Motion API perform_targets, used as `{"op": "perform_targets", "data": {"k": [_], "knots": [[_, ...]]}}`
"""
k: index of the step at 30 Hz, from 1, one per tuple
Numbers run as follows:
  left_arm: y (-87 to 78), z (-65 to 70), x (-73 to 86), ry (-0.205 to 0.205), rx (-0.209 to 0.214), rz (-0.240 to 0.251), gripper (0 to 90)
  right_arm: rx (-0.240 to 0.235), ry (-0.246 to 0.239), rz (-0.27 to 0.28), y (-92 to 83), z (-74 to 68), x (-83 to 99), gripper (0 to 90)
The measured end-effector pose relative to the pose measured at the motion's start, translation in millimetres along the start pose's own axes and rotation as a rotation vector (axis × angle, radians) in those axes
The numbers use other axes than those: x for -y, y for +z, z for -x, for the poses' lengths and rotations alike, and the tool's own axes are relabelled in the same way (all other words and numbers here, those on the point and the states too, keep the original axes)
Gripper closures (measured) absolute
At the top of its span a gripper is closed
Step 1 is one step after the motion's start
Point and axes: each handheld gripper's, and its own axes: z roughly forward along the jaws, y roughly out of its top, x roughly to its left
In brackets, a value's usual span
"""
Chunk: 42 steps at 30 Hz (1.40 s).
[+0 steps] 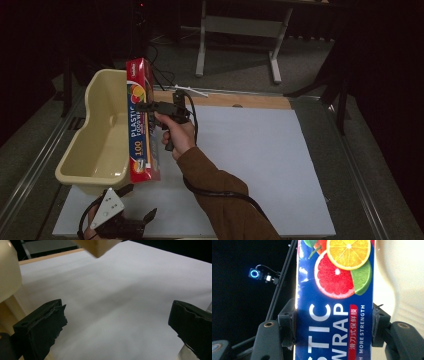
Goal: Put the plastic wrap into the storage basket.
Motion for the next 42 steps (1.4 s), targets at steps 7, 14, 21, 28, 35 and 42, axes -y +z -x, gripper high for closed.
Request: {"op": "perform_targets", "data": {"k": [7,14,21,28,35,42], "knots": [[-3.4,-1.0,1.4,-0.011,-0.007,0.015,0.6,-0.009,0.017,0.012,14.2,-3.7,1.5,39.3],[-4.5,-0.1,2.2,-0.007,-0.01,0.015,0.6,-0.016,0.052,0.044,25.7,-4.0,1.9,39.3],[-6.9,-0.9,3.6,-0.015,-0.017,0.022,0.6,-0.018,0.077,0.07,36.8,-6.8,1.0,39.3],[-6.9,-0.8,3.8,-0.017,-0.016,0.023,0.6,-0.017,0.091,0.092,44.6,-8.0,3.2,39.3],[-6.8,-1.4,4.1,-0.021,-0.014,0.025,0.6,0.011,0.097,0.119,49.4,-4.4,5.1,39.2],[-6.8,-1.6,4.5,-0.025,-0.012,0.027,0.6,0.072,0.111,0.12,57.5,-4.1,3.9,39.0]]}}
